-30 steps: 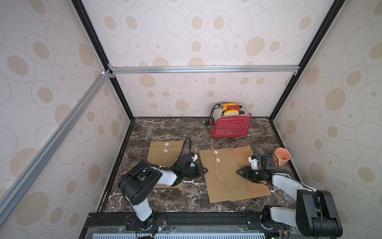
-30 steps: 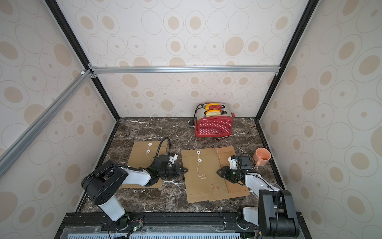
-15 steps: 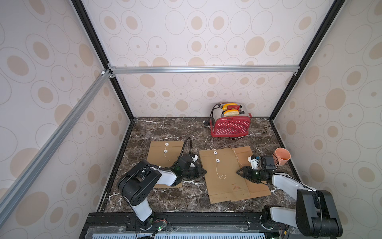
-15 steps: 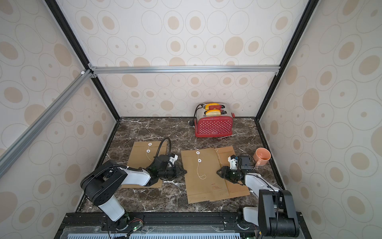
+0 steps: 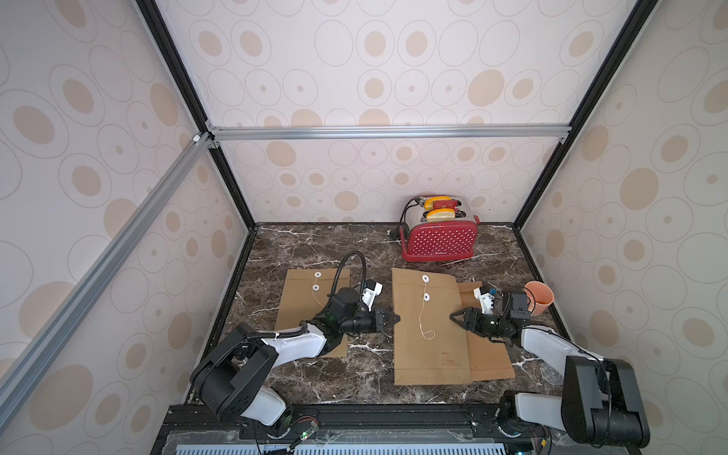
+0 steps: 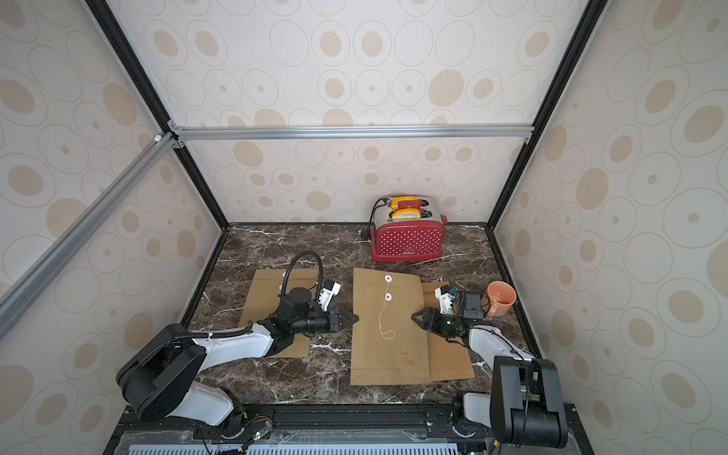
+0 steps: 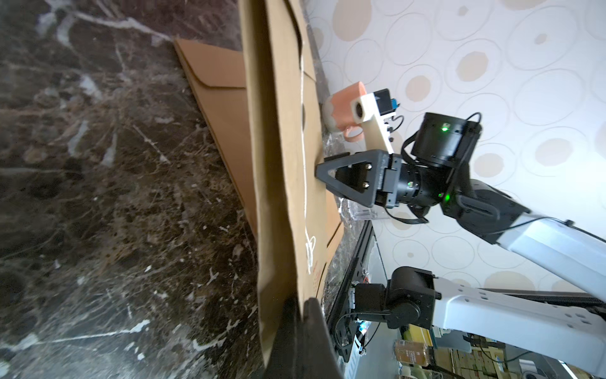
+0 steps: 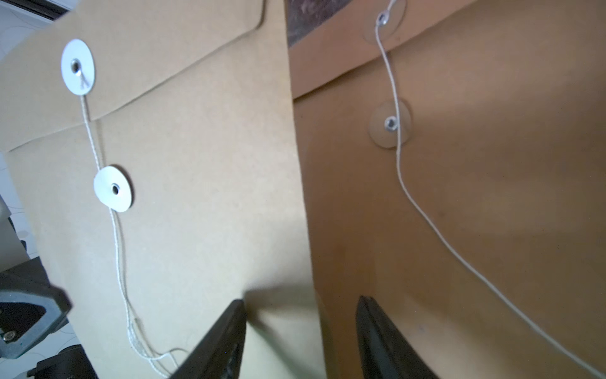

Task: Close the mouth of the file bag
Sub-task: Pick up the file bag from the file bag.

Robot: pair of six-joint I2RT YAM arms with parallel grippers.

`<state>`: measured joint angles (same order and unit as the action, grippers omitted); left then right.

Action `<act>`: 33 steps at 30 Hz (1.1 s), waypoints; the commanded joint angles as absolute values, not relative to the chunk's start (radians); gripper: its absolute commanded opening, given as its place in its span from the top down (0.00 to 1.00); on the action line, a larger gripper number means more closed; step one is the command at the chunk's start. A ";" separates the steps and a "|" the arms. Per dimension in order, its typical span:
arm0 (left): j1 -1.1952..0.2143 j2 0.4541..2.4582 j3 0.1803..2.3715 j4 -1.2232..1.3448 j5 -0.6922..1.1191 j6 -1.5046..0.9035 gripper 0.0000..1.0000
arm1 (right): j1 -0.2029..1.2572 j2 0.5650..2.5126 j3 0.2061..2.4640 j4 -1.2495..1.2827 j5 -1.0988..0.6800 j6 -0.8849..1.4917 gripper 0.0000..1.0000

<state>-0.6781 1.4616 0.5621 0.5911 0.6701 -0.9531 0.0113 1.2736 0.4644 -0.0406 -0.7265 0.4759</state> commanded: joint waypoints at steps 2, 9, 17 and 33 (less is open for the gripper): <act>-0.665 1.434 0.561 0.677 0.724 -0.944 1.00 | 0.004 1.264 0.423 0.131 -0.864 0.523 0.42; -0.665 1.448 0.563 0.672 0.726 -0.942 1.00 | 0.003 1.221 0.430 0.182 -0.957 0.575 0.53; -0.663 1.443 0.565 0.620 0.700 -0.948 1.00 | 0.002 1.200 0.459 0.122 -0.970 0.558 0.91; -0.502 1.225 0.494 0.610 0.601 -0.874 0.14 | 0.003 1.116 0.709 -0.027 -1.099 0.636 1.00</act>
<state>-0.4999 1.3109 0.4660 0.6048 0.6437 -0.9562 0.0044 1.1267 0.6384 0.0341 -1.0302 0.6312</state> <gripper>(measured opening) 0.829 0.054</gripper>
